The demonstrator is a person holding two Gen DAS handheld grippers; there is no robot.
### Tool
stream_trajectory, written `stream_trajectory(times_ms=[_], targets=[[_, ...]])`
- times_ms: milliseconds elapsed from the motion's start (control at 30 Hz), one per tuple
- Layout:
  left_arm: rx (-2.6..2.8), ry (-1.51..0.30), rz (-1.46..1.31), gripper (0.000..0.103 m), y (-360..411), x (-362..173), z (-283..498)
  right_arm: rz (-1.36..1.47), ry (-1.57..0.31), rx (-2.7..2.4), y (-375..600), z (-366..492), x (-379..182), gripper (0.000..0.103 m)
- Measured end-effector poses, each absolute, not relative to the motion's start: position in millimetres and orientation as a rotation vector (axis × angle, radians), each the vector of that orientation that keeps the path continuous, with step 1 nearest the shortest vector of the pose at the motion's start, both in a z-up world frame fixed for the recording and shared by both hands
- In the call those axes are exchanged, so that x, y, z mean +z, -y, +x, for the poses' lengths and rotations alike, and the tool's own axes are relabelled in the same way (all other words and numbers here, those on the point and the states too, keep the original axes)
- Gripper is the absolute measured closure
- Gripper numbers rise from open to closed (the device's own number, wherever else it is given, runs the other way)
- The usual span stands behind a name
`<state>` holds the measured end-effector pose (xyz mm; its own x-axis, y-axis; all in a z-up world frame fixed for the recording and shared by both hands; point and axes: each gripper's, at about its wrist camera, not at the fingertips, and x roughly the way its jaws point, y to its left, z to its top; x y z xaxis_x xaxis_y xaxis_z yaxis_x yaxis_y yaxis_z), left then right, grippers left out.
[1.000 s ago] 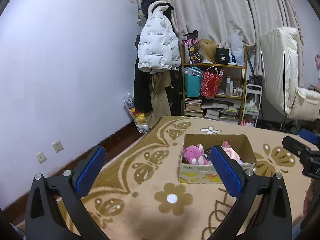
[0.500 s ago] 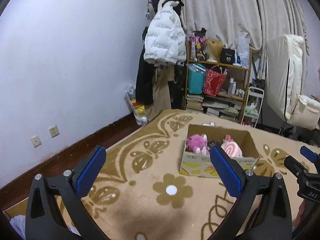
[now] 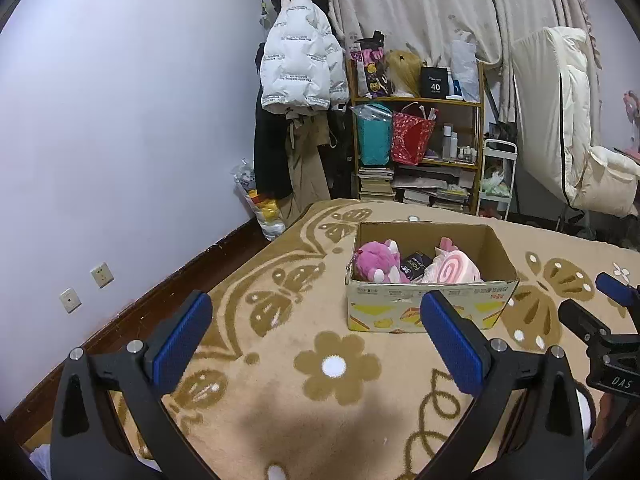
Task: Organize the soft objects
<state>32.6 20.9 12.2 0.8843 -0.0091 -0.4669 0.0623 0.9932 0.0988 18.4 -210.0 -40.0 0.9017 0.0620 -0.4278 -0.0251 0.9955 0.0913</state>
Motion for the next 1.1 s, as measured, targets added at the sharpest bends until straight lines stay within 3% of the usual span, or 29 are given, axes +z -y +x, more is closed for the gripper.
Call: stream_trajectory(times_ms=[1100], targets=[[-0.045, -0.497, 0.121, 0.000, -21.7, 10.6, 34.7, 0.082, -0.460, 0.044, 210.3, 18.8, -43.4, 0.000]])
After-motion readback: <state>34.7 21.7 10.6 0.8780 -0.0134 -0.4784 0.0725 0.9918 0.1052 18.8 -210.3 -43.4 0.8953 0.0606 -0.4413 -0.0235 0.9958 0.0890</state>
